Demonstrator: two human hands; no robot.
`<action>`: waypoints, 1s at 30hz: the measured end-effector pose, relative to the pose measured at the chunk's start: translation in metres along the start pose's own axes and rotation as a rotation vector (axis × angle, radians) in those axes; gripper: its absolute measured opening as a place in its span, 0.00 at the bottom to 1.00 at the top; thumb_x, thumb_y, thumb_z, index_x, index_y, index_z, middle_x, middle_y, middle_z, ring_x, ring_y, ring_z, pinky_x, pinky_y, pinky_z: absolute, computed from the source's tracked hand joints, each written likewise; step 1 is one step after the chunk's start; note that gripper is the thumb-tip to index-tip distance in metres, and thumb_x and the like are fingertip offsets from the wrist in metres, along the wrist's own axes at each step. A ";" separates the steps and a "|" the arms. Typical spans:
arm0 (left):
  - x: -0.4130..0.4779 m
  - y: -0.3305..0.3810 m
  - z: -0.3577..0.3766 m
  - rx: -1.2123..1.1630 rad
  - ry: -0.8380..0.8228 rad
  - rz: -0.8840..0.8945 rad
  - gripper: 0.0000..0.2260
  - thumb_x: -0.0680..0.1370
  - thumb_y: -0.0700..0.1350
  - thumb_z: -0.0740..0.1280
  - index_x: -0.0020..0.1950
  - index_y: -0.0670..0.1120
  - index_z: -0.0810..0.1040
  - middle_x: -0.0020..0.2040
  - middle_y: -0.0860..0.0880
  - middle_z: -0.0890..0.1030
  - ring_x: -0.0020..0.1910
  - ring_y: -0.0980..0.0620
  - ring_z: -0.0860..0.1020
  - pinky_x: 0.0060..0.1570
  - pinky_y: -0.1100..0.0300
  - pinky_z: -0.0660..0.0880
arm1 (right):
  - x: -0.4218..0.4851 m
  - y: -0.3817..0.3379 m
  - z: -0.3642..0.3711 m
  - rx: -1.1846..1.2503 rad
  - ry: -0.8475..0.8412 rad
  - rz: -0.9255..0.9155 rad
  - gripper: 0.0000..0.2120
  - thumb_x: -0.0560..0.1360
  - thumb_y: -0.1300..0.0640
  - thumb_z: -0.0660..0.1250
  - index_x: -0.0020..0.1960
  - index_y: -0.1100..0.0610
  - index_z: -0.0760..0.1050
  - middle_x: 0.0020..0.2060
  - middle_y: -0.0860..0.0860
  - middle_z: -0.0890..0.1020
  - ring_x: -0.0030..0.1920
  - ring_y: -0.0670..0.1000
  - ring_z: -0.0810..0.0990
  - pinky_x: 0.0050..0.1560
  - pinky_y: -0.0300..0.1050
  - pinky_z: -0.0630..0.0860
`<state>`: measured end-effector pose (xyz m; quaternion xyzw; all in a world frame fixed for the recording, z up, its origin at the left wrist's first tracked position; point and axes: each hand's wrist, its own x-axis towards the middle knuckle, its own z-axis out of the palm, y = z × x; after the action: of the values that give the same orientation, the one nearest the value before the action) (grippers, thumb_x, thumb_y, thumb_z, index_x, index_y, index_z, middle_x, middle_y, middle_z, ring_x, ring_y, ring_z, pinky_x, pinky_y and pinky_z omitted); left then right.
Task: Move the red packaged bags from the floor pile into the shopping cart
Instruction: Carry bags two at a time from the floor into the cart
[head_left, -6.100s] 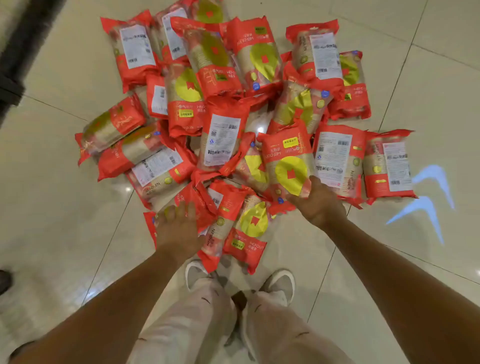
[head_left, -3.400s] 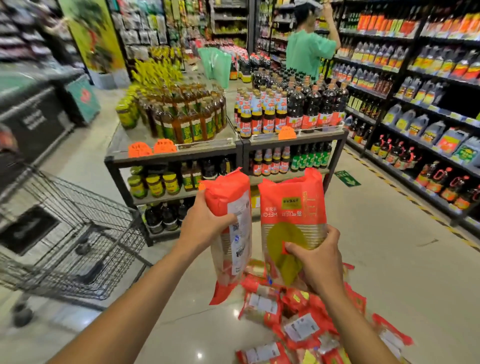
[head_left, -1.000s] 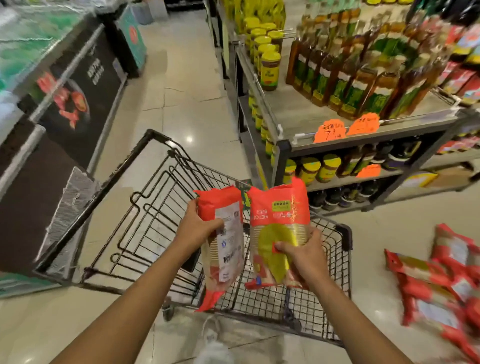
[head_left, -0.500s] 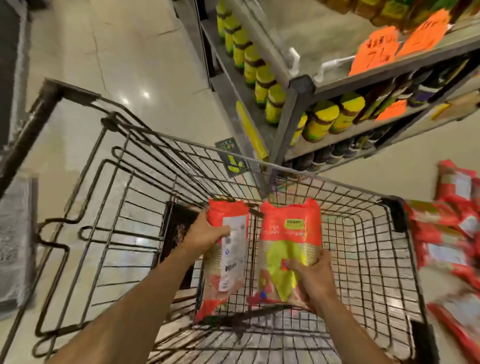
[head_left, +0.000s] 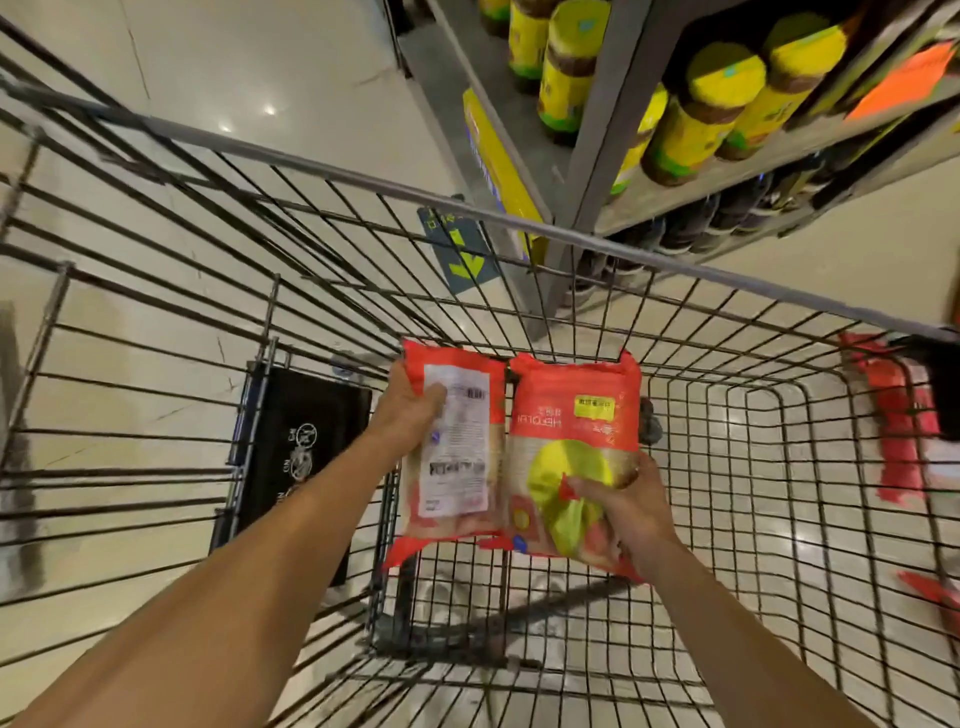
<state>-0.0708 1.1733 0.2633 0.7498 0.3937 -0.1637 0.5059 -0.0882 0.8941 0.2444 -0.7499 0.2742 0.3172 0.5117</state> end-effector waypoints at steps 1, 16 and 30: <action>0.001 -0.002 -0.001 0.079 0.032 0.051 0.19 0.80 0.40 0.65 0.70 0.47 0.66 0.51 0.53 0.78 0.54 0.46 0.80 0.46 0.62 0.73 | 0.002 0.001 0.001 -0.039 0.002 -0.020 0.34 0.66 0.63 0.82 0.63 0.50 0.66 0.49 0.46 0.81 0.46 0.45 0.81 0.39 0.40 0.74; 0.003 -0.018 0.012 1.402 -0.029 0.354 0.36 0.83 0.62 0.50 0.82 0.44 0.36 0.80 0.36 0.34 0.78 0.31 0.32 0.78 0.39 0.40 | -0.008 -0.016 0.038 -1.226 0.130 -0.372 0.48 0.79 0.36 0.61 0.82 0.54 0.34 0.81 0.62 0.41 0.81 0.62 0.53 0.69 0.59 0.73; -0.120 0.041 -0.033 1.338 0.001 0.503 0.36 0.81 0.61 0.59 0.82 0.45 0.51 0.83 0.41 0.52 0.81 0.39 0.52 0.78 0.41 0.53 | -0.115 -0.101 0.012 -1.389 -0.010 -0.486 0.43 0.80 0.36 0.59 0.83 0.52 0.39 0.82 0.59 0.45 0.82 0.61 0.45 0.79 0.61 0.52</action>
<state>-0.1210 1.1445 0.3809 0.9675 0.0243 -0.2484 -0.0404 -0.0911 0.9477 0.3880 -0.9393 -0.1662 0.2991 -0.0241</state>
